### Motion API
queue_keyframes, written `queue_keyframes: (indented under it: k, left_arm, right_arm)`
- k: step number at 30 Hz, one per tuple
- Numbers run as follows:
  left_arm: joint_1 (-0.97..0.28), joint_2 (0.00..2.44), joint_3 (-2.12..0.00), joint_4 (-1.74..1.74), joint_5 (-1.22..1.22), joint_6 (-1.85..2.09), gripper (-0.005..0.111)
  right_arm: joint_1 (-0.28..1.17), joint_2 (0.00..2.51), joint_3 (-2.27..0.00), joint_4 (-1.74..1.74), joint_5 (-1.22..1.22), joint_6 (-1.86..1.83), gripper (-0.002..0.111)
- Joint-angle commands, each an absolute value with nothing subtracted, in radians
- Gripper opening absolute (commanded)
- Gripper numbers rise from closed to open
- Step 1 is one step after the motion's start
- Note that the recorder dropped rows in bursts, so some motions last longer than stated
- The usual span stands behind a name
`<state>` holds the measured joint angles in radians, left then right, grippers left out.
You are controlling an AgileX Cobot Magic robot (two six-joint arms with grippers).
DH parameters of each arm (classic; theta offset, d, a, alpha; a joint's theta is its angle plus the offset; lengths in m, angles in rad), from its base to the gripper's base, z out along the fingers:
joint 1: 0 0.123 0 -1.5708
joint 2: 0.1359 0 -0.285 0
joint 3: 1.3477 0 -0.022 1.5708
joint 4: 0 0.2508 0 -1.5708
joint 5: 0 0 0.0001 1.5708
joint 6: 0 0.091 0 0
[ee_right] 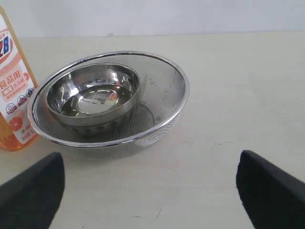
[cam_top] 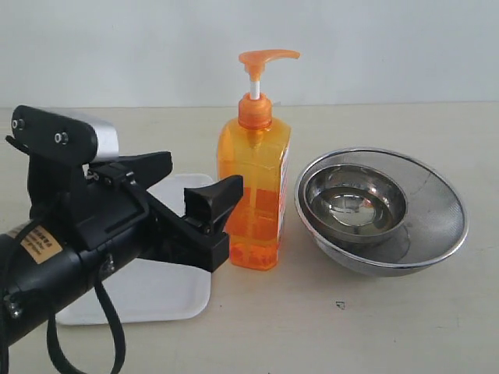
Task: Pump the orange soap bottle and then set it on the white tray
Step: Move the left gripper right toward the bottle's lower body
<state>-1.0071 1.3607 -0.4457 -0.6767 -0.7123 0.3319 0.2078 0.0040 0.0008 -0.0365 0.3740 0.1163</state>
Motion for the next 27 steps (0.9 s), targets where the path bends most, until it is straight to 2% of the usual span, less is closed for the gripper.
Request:
queue_keyframes:
  k: [1, 6, 14, 22, 27]
  left_arm:
    - [-1.01, 1.35, -0.44, -0.582, -0.617, 0.186, 0.077]
    - [-1.01, 1.35, -0.44, -0.445, -0.568, 0.149, 0.077]
    - [-1.01, 1.35, -0.44, -0.466, -0.62, 0.149, 0.077]
    - [-1.01, 1.365, -0.44, -0.481, -0.657, 0.149, 0.103]
    - [-1.01, 1.434, -0.44, -0.493, -0.727, 0.172, 0.104]
  right_arm:
    - [0.201, 0.0, 0.0, -0.037, 0.369, 0.114, 0.088]
    - [0.201, 0.0, 0.0, -0.037, 0.369, 0.114, 0.088]
    - [0.201, 0.0, 0.0, -0.037, 0.369, 0.114, 0.088]
    - [0.201, 0.0, 0.0, -0.037, 0.369, 0.114, 0.088]
    - [0.201, 0.0, 0.0, -0.037, 0.369, 0.114, 0.088]
